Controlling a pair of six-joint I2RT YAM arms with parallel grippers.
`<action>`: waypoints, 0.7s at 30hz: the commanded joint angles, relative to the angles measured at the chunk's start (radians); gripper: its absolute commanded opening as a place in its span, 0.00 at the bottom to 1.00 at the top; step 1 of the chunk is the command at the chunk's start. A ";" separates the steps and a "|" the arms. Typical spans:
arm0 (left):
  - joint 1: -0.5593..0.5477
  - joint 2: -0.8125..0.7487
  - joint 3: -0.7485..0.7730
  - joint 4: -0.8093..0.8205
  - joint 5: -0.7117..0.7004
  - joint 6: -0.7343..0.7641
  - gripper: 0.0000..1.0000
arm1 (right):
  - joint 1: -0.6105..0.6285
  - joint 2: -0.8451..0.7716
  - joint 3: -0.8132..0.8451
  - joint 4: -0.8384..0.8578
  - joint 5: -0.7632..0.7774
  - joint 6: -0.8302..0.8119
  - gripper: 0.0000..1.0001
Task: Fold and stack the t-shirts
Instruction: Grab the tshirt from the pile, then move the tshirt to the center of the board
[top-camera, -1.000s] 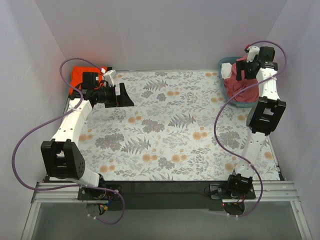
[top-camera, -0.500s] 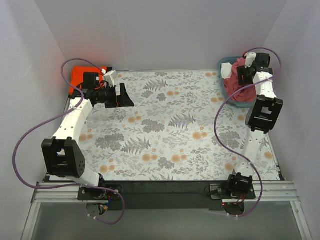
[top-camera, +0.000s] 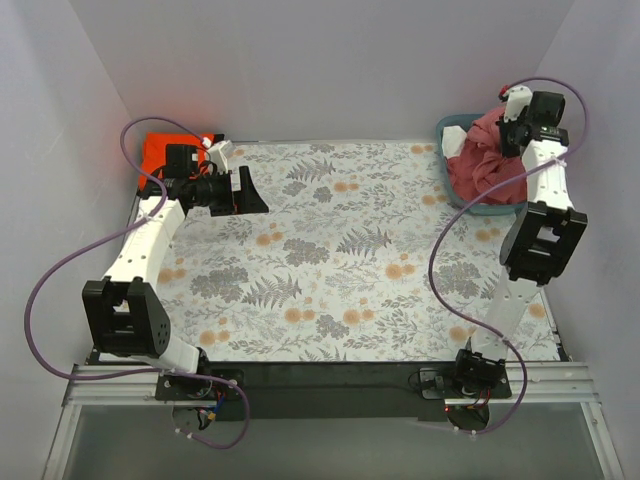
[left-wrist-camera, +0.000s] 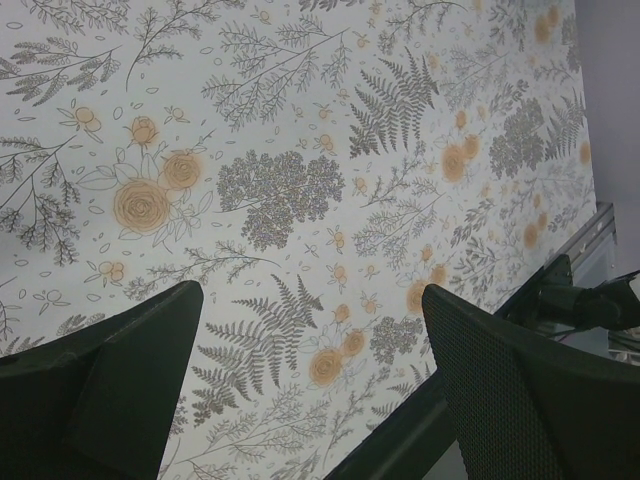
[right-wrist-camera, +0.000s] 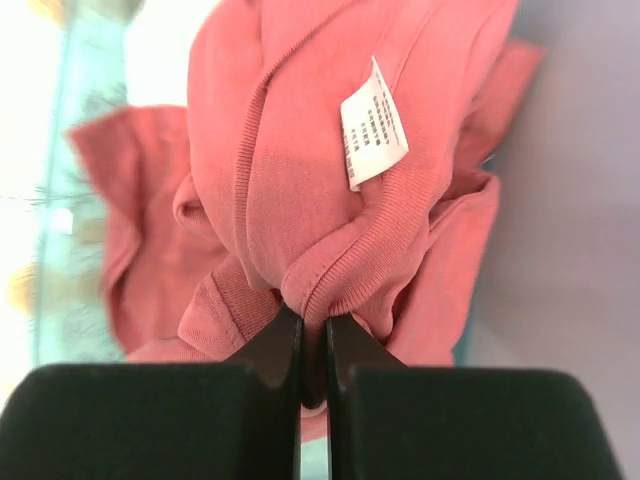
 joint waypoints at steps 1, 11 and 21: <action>0.001 -0.068 0.028 0.004 0.012 -0.006 0.92 | 0.000 -0.225 -0.030 0.021 -0.083 -0.005 0.01; 0.003 -0.095 0.027 0.013 -0.017 -0.022 0.92 | 0.000 -0.565 -0.019 0.025 -0.403 -0.013 0.01; 0.011 -0.125 0.057 0.010 -0.095 -0.034 0.92 | 0.025 -0.835 -0.065 0.291 -0.683 0.183 0.01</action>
